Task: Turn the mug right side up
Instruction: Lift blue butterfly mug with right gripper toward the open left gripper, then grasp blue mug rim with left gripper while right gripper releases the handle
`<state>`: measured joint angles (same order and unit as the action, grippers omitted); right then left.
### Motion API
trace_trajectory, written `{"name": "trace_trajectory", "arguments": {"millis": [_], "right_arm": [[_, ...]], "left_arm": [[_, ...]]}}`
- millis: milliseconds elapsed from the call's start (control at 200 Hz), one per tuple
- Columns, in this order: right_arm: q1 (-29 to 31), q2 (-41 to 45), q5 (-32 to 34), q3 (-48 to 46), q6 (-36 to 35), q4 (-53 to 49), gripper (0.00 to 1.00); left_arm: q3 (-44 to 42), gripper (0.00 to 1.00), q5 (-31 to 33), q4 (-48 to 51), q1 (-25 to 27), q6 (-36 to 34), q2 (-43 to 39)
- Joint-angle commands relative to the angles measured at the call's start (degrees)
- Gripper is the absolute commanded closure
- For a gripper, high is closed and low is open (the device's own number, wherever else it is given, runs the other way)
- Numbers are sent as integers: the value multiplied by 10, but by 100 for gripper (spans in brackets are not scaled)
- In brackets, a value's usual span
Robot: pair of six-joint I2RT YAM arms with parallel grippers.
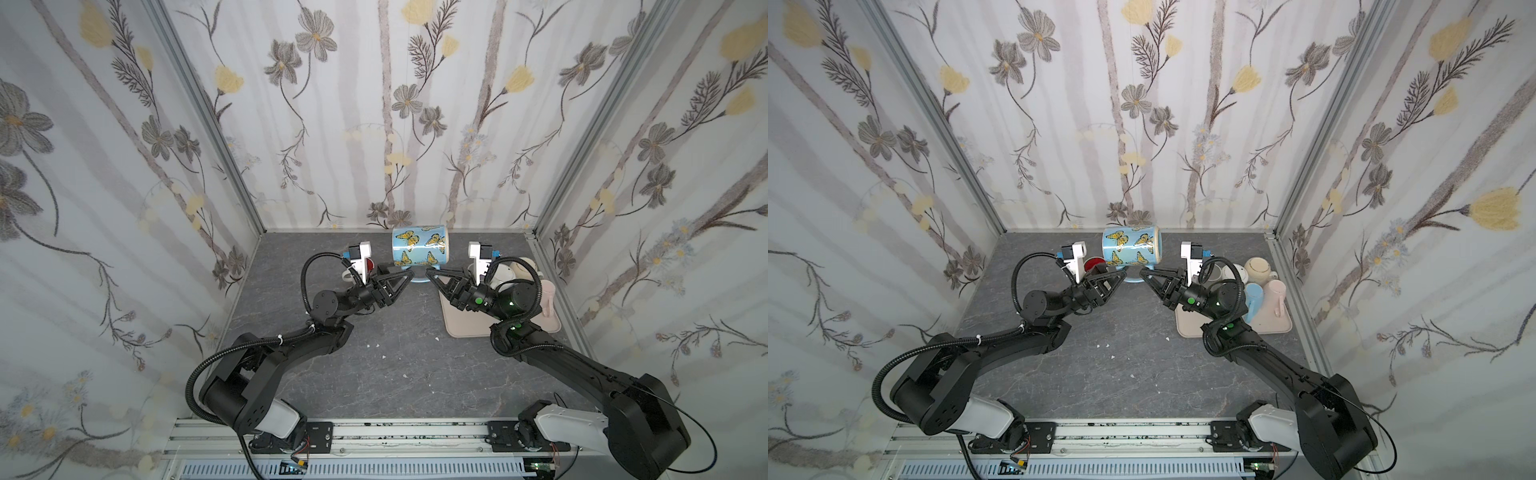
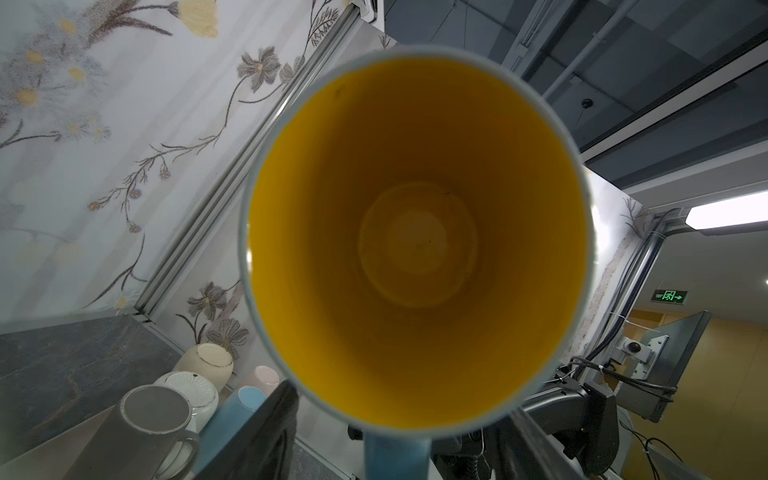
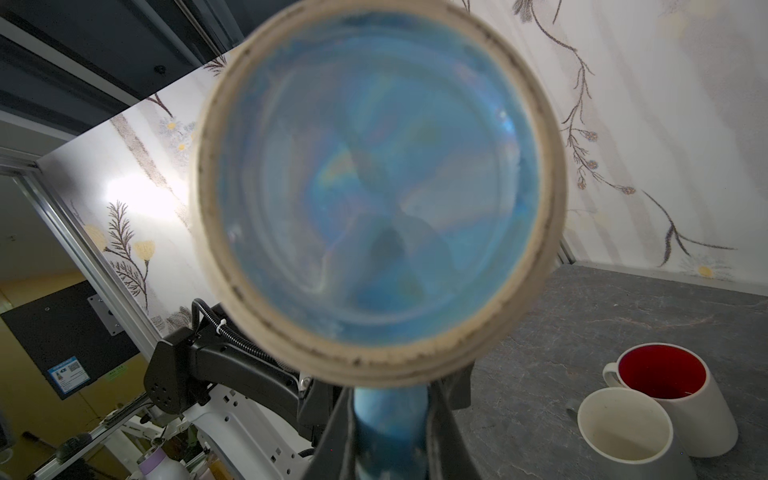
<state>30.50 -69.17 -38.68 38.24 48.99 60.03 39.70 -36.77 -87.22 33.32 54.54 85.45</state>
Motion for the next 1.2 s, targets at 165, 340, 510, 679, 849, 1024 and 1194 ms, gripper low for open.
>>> {"name": "trace_trajectory", "arguments": {"millis": [165, 340, 510, 679, 849, 1024, 1194], "right_arm": [[3, 10, 3, 4, -6, 78, 100], [2, 11, 0, 8, -16, 58, 100], [2, 16, 4, 15, -37, 8, 97], [2, 18, 14, 21, -57, -34, 85], [2, 24, 33, 33, -92, -112, 68], [3, 32, 54, 45, -138, -230, 49], [2, 33, 83, 45, -176, -320, 45]], "left_arm": [[19, 50, -25, -50, -1, 32, 10], [20, 79, -34, -45, 0, 28, 8], [26, 91, -43, -31, -1, 23, 7], [21, 100, -45, 36, -1, -14, -19], [8, 100, -33, 146, -1, -86, -61], [-16, 100, -16, 206, -1, -133, -82], [-47, 100, 1, 236, 0, -153, -87]]}}
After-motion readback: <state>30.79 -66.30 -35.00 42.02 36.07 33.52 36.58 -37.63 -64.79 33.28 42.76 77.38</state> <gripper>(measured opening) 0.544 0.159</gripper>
